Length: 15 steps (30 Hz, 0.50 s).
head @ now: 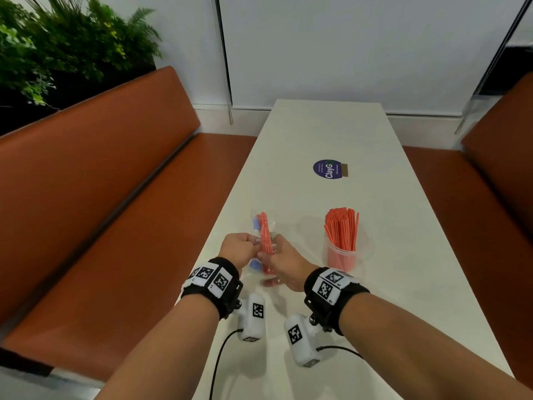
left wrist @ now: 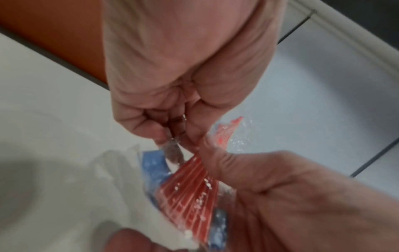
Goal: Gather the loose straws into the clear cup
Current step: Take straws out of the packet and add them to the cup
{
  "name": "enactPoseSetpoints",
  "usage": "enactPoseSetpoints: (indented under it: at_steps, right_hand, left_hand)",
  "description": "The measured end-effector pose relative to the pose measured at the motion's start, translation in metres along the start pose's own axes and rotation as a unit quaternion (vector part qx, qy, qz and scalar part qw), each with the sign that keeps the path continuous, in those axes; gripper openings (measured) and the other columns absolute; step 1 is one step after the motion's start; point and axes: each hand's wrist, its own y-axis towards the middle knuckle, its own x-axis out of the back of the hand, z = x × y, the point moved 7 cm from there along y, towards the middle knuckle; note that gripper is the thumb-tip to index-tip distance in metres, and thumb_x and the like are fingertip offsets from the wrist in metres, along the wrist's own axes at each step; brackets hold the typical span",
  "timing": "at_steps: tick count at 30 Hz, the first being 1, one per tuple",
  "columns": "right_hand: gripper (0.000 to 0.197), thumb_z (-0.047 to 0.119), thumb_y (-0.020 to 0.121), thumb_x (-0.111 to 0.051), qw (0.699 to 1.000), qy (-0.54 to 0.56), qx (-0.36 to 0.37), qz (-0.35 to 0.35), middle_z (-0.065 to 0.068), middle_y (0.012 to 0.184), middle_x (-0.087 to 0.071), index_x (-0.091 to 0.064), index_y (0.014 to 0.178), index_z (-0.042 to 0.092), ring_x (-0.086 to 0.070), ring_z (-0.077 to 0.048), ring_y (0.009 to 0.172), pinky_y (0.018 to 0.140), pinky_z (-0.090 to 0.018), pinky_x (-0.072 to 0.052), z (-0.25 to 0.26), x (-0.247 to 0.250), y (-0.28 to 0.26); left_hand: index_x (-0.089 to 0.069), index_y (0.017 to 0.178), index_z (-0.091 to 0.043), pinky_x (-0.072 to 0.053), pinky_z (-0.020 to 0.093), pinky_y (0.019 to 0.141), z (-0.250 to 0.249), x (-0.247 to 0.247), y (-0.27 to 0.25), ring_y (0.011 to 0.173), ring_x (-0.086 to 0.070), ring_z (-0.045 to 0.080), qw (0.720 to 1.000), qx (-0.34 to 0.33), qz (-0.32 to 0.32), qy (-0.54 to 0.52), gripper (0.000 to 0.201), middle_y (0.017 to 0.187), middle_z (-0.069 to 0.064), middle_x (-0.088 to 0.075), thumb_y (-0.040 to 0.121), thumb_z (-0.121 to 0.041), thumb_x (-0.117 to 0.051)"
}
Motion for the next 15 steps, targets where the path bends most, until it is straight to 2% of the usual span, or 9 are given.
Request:
enactPoseSetpoints:
  at_steps: [3, 5, 8, 9, 11, 13, 15]
  right_hand:
    - [0.035, 0.015, 0.094, -0.053, 0.999, 0.034, 0.015, 0.025, -0.004, 0.109, -0.053, -0.037, 0.123, 0.023, -0.057, -0.022, 0.092, 0.062, -0.036, -0.059, 0.005, 0.012, -0.013]
    - [0.03, 0.009, 0.094, -0.05, 0.998, 0.032, 0.047, 0.022, -0.004, 0.097, -0.055, -0.042, 0.12, 0.02, -0.057, -0.019, 0.08, 0.059, -0.028, -0.054, 0.01, 0.021, -0.02]
    - [0.02, 0.001, 0.092, -0.048, 0.997, 0.004, 0.082, -0.014, -0.002, 0.081, -0.055, -0.053, 0.103, 0.017, -0.051, -0.013, 0.065, 0.057, -0.021, -0.044, 0.014, 0.037, -0.029]
    - [0.017, 0.0, 0.091, -0.049, 0.996, -0.008, 0.085, -0.033, -0.002, 0.08, -0.055, -0.052, 0.097, 0.016, -0.05, -0.012, 0.064, 0.057, -0.021, -0.043, 0.015, 0.042, -0.033]
    - [0.011, 0.002, 0.091, -0.05, 0.993, -0.028, 0.097, -0.066, -0.002, 0.08, -0.055, -0.05, 0.093, 0.013, -0.051, -0.011, 0.064, 0.057, -0.019, -0.043, 0.014, 0.051, -0.04]
    - [0.007, 0.004, 0.092, -0.05, 0.989, -0.054, 0.105, -0.085, 0.0, 0.08, -0.055, -0.049, 0.098, 0.009, -0.051, -0.01, 0.065, 0.058, -0.018, -0.044, 0.012, 0.057, -0.046]
    - [0.006, 0.007, 0.094, -0.048, 0.985, -0.09, 0.115, -0.091, 0.003, 0.081, -0.056, -0.049, 0.1, 0.009, -0.052, -0.008, 0.067, 0.061, -0.019, -0.044, 0.011, 0.061, -0.05]
  left_hand:
    - [-0.062, 0.069, -0.01, -0.038, 0.009, 0.037, -0.018, -0.015, -0.014, 0.036, -0.053, -0.005, 0.997, -0.037, 0.044, -0.059, 0.028, 0.068, 0.004, -0.062, 0.088, 0.009, -0.056]
    - [-0.063, 0.073, -0.011, -0.044, 0.015, 0.049, -0.025, -0.026, -0.02, 0.05, -0.058, 0.002, 0.993, -0.046, 0.085, -0.065, 0.025, 0.075, 0.007, -0.064, 0.087, 0.008, -0.055]
    - [-0.065, 0.077, -0.011, -0.039, 0.029, 0.07, -0.039, -0.039, -0.032, 0.071, -0.054, 0.018, 0.987, -0.057, 0.133, -0.071, 0.014, 0.083, 0.009, -0.066, 0.072, 0.0, -0.058]
    - [-0.062, 0.081, -0.011, -0.04, 0.031, 0.075, -0.043, -0.044, -0.035, 0.077, -0.055, 0.021, 0.985, -0.059, 0.14, -0.078, 0.018, 0.086, 0.009, -0.065, 0.065, -0.005, -0.059]
    - [-0.054, 0.098, -0.011, -0.043, 0.033, 0.081, -0.052, -0.055, -0.042, 0.087, -0.056, 0.023, 0.98, -0.067, 0.156, -0.104, 0.038, 0.096, 0.009, -0.06, 0.06, -0.011, -0.062]
    - [-0.051, 0.117, -0.012, -0.047, 0.029, 0.076, -0.057, -0.068, -0.045, 0.093, -0.057, 0.019, 0.972, -0.085, 0.174, -0.13, 0.048, 0.101, 0.005, -0.057, 0.072, -0.015, -0.068]
    - [-0.053, 0.118, -0.019, -0.053, 0.02, 0.058, -0.06, -0.081, -0.051, 0.083, -0.061, 0.01, 0.966, -0.093, 0.194, -0.143, 0.026, 0.097, 0.0, -0.059, 0.093, -0.018, -0.06]
